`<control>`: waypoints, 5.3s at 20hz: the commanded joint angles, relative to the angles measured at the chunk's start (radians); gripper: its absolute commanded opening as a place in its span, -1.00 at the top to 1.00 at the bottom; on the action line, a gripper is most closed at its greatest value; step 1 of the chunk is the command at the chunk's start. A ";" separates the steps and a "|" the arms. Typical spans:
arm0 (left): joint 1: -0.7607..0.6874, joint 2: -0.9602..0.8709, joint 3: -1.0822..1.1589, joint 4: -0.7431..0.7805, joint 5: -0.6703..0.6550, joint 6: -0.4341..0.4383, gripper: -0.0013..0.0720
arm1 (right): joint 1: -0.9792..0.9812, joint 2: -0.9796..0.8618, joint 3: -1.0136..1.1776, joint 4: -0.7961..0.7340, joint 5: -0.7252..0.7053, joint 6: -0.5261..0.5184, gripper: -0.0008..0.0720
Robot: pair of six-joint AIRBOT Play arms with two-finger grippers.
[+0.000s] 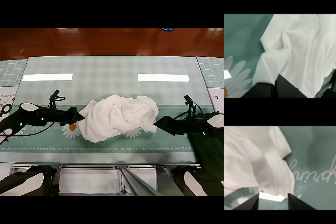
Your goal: Fold the shirts.
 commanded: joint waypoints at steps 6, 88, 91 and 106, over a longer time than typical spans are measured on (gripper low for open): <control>-0.002 -0.003 0.005 -0.002 0.002 0.013 0.91 | 0.007 -0.197 0.002 0.255 -0.071 -0.164 -0.18; 0.426 -0.266 0.329 0.348 -0.200 -0.241 -0.41 | -0.269 -0.226 0.168 -0.109 -0.130 -0.011 -0.17; 0.423 -0.266 0.330 0.348 -0.200 -0.241 -0.41 | -0.269 -0.226 0.168 -0.103 -0.128 -0.011 -0.17; 0.396 -0.264 0.380 0.343 -0.145 -0.471 -0.41 | -0.269 -0.226 0.168 -0.093 -0.109 -0.032 -0.17</control>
